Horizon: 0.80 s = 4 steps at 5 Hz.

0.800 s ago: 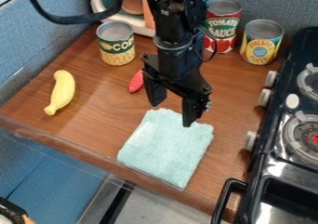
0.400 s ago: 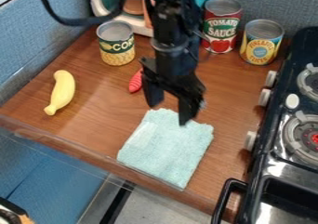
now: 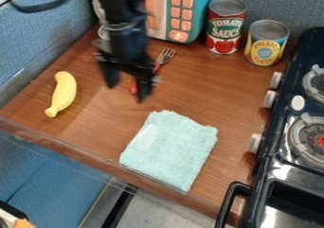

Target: Take the banana and put it on the kitchen rag

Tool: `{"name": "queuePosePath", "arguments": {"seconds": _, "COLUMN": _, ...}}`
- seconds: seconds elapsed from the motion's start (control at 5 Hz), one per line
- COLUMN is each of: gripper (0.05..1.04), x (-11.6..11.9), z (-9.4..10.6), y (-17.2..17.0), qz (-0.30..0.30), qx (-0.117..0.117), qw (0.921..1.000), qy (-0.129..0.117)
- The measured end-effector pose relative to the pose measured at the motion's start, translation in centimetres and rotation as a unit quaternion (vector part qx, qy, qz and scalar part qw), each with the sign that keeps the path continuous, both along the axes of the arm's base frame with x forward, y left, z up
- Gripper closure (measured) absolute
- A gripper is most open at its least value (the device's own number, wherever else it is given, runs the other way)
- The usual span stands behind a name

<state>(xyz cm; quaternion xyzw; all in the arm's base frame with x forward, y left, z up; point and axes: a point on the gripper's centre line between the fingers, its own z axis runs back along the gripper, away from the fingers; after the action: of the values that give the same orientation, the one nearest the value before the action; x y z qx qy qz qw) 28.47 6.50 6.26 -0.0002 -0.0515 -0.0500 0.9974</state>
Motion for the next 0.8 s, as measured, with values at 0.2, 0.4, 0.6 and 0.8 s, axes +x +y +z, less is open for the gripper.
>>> {"name": "queuePosePath", "arguments": {"seconds": 0.2, "gripper": 0.083, "x": -1.5, "z": -0.3, "y": 4.3, "qz": 0.049, "qx": 0.006, "qw": 0.9988, "qy": -0.001}}
{"name": "queuePosePath", "arguments": {"seconds": 0.4, "gripper": 0.084, "x": -2.9, "z": -0.6, "y": 8.4, "qz": 0.105, "qx": 0.015, "qw": 0.9942, "qy": -0.013}}
{"name": "queuePosePath", "arguments": {"seconds": 0.6, "gripper": 0.084, "x": -2.4, "z": -1.5, "y": 9.6, "qz": 0.127, "qx": 0.014, "qw": 0.9917, "qy": -0.01}}
{"name": "queuePosePath", "arguments": {"seconds": 0.8, "gripper": 0.084, "x": -2.0, "z": -2.4, "y": 10.5, "qz": 0.14, "qx": 0.027, "qw": 0.9898, "qy": 0.001}}
